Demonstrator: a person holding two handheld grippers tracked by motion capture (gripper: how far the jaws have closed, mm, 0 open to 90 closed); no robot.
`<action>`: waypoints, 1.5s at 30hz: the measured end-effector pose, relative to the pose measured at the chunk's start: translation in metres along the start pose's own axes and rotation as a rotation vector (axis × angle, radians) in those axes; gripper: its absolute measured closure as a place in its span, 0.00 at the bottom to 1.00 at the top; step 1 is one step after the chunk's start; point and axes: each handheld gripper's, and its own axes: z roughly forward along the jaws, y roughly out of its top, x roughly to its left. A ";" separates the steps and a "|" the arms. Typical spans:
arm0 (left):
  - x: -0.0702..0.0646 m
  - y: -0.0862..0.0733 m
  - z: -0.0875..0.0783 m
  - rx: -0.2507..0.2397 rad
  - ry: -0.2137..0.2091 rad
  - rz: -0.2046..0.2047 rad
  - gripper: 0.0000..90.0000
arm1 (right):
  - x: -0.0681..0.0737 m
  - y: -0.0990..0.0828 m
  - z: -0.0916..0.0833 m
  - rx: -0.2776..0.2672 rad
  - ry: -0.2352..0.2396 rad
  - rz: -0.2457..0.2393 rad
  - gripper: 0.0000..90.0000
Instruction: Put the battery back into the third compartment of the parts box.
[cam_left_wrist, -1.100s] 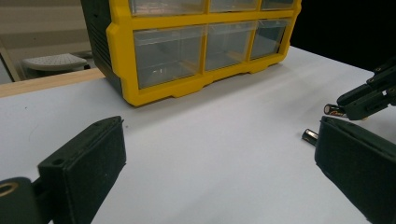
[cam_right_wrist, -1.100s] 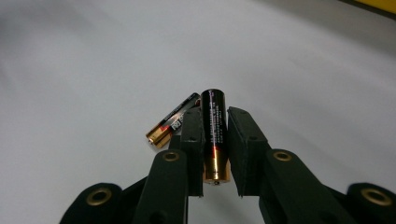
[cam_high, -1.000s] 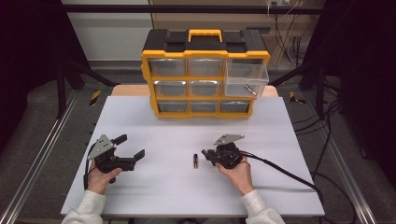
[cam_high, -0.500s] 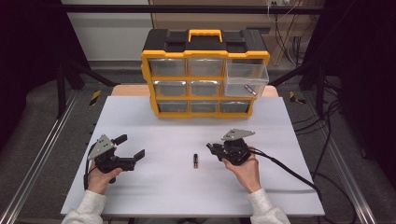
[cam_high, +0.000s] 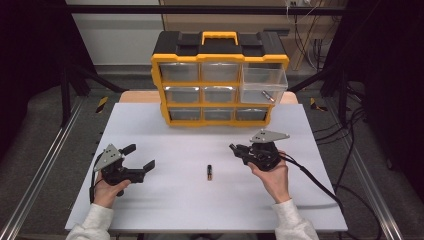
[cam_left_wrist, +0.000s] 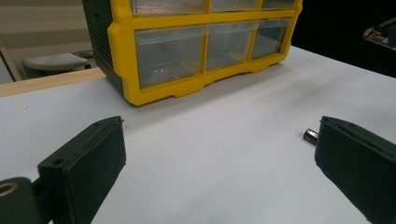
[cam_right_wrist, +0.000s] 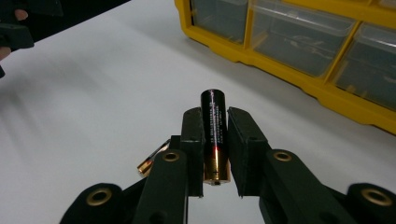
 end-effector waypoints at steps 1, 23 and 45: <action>0.000 0.000 0.000 0.001 0.001 0.000 0.02 | -0.001 0.001 -0.002 -0.004 -0.003 0.006 0.86; 0.000 0.000 0.001 0.004 0.000 0.001 0.02 | -0.010 0.048 -0.044 -0.106 -0.017 -0.009 0.86; 0.000 0.000 0.001 0.005 -0.002 0.003 0.02 | -0.017 0.097 -0.080 -0.189 -0.060 -0.027 0.86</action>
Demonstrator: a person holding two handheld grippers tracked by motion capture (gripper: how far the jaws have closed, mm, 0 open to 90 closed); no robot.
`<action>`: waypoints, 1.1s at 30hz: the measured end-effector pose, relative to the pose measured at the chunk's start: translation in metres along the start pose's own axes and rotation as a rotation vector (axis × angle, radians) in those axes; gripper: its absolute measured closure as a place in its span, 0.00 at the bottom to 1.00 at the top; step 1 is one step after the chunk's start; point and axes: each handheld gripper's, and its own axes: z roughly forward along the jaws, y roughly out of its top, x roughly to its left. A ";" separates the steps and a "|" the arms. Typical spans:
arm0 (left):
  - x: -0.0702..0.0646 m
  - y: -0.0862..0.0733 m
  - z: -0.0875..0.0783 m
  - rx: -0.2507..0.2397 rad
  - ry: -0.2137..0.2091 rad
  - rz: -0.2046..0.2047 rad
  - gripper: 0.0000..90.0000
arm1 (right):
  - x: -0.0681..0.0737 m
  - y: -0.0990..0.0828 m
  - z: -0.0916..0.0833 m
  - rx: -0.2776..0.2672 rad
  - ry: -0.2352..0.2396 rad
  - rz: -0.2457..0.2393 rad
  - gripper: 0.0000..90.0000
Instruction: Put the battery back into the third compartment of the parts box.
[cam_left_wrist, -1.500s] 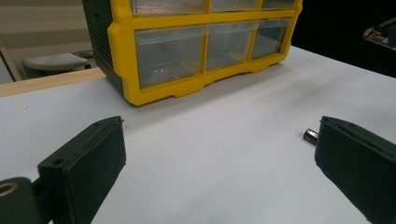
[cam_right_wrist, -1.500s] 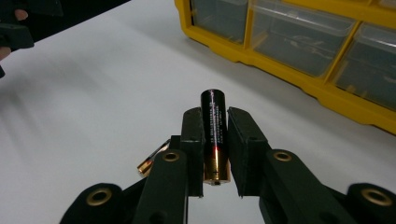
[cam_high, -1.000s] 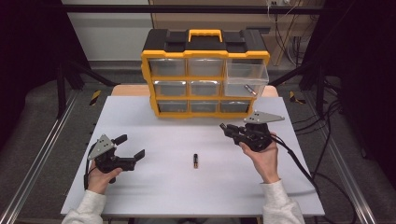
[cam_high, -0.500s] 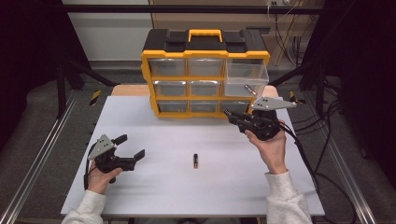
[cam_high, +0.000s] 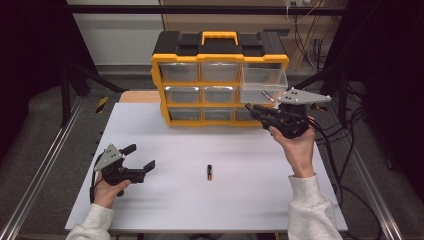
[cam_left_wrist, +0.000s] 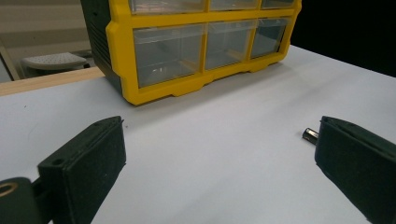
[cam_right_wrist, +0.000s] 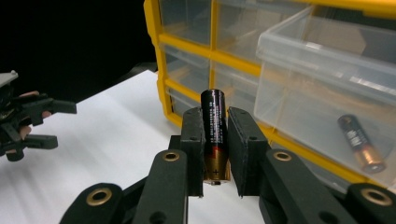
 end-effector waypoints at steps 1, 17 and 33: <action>0.000 0.000 0.000 0.000 0.000 0.000 0.02 | 0.000 0.003 -0.001 -0.003 -0.001 -0.002 0.86; 0.000 0.000 0.000 -0.001 0.000 0.001 0.02 | -0.009 0.048 -0.003 -0.028 -0.061 -0.018 0.86; 0.000 0.000 0.000 -0.004 -0.001 -0.003 0.02 | -0.036 0.070 0.022 -0.017 -0.153 0.018 0.86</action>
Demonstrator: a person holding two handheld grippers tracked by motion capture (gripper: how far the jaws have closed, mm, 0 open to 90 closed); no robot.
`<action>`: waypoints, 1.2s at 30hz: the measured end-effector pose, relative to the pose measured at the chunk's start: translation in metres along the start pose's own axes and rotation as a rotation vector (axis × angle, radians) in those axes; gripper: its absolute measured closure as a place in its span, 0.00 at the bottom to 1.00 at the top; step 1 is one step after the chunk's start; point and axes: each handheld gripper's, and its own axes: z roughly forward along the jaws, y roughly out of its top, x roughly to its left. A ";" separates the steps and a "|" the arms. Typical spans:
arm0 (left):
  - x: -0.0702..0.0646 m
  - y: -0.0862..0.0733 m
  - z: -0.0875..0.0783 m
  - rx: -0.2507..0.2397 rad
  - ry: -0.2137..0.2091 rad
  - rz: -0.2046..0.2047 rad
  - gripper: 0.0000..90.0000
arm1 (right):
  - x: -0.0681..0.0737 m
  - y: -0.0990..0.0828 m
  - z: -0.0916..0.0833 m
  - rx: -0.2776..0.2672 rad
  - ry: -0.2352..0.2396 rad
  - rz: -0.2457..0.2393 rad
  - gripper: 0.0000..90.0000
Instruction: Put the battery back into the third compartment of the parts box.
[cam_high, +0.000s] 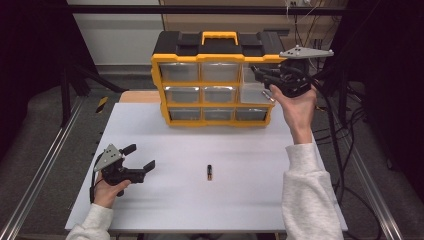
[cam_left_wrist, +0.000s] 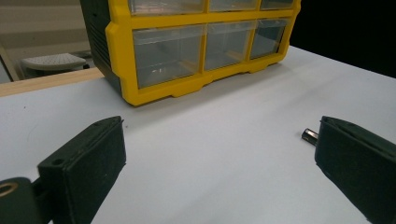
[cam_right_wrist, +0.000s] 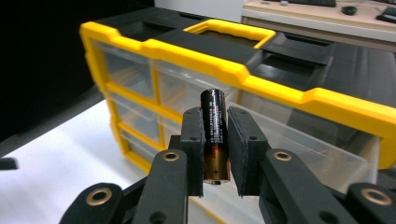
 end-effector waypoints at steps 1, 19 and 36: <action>0.000 0.000 0.000 0.001 0.000 0.000 0.02 | -0.002 0.001 0.002 0.005 -0.007 0.002 0.86; 0.000 0.000 0.000 -0.001 -0.001 0.000 0.02 | -0.019 -0.002 0.036 0.102 -0.082 0.015 0.86; 0.000 0.000 0.000 -0.002 -0.002 0.000 0.02 | -0.023 -0.009 0.045 0.163 -0.102 0.024 0.81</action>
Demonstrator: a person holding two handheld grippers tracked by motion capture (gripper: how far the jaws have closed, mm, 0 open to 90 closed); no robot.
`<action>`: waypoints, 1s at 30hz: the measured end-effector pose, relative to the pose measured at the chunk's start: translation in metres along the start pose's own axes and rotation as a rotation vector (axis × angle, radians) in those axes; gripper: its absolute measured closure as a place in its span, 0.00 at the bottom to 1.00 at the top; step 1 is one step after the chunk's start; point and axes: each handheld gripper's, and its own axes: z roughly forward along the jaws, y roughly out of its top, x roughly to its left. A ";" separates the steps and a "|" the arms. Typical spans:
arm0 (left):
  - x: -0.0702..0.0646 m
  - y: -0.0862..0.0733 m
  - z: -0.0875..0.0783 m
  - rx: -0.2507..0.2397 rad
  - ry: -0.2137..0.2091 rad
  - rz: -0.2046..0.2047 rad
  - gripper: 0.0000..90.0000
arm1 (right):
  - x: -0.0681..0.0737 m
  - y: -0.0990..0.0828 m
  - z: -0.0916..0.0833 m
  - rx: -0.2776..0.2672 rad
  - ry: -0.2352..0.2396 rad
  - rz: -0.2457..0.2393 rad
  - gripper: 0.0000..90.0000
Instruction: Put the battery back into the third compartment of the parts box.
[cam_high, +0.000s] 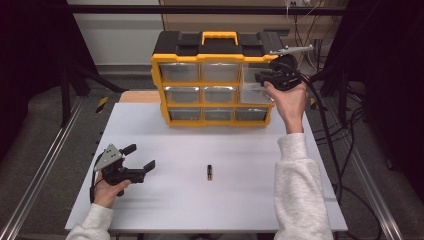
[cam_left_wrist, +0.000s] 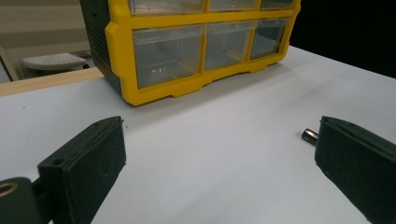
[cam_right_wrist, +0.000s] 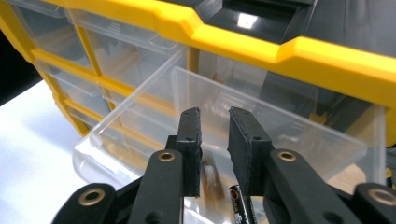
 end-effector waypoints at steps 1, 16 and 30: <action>0.000 0.000 0.000 -0.001 0.000 -0.001 0.02 | 0.000 0.000 -0.001 -0.010 0.001 0.003 0.80; 0.000 0.000 -0.001 -0.002 0.002 0.003 0.02 | 0.015 -0.014 -0.040 -0.256 0.061 -0.001 0.19; 0.000 0.000 0.000 0.000 0.000 0.006 0.02 | 0.046 -0.061 -0.046 -0.267 0.116 -0.027 0.02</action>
